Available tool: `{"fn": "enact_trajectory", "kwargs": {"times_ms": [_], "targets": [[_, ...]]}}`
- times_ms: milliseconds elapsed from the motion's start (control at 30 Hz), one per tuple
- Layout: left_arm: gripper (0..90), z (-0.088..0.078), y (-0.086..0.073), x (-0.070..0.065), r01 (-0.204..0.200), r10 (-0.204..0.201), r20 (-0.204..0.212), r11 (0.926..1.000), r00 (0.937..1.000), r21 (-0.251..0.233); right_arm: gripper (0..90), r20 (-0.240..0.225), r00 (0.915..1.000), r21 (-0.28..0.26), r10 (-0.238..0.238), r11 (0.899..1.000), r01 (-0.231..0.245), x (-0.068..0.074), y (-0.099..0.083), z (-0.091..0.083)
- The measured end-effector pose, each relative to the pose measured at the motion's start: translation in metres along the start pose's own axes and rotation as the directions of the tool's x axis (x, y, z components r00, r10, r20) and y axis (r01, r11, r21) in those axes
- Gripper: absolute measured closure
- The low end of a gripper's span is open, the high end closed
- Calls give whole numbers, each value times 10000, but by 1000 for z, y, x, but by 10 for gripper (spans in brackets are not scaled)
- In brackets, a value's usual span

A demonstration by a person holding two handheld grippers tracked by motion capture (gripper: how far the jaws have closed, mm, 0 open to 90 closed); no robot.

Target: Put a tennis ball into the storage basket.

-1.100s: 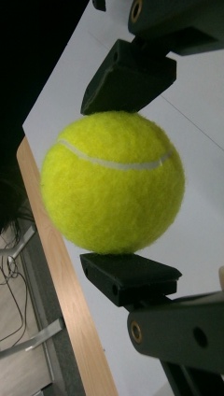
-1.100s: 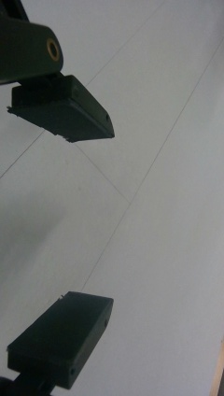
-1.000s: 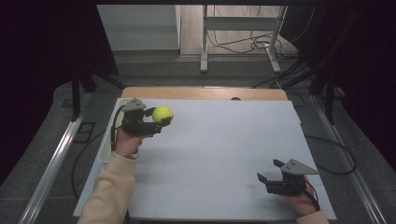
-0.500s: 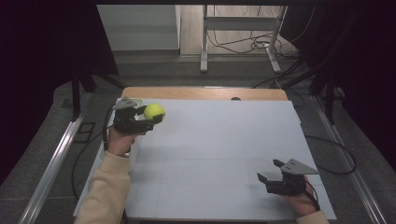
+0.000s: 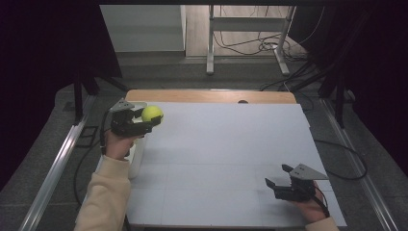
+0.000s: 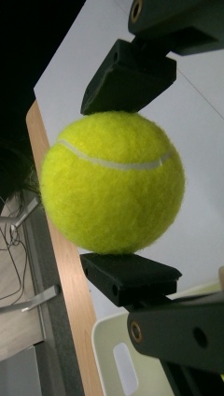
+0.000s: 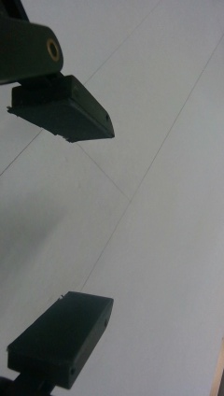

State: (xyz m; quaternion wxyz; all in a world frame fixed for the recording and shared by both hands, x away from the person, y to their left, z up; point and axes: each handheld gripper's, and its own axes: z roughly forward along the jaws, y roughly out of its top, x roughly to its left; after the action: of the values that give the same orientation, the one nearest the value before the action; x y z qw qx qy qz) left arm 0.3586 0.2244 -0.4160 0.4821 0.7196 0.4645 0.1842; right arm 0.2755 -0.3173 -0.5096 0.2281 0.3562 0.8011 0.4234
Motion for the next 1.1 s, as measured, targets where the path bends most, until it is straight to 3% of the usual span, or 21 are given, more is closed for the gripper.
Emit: {"fn": "enact_trajectory", "kwargs": {"times_ms": [800,1100], "targets": [[261,-10,-3,17,341,-346,-513,9994,9981,-110,166,28,10000,31,-27,10000,27,0,0,0],[261,-14,-5,23,363,-364,-895,9993,9953,-28,166,25,10000,46,-27,10000,27,0,0,1]]}}
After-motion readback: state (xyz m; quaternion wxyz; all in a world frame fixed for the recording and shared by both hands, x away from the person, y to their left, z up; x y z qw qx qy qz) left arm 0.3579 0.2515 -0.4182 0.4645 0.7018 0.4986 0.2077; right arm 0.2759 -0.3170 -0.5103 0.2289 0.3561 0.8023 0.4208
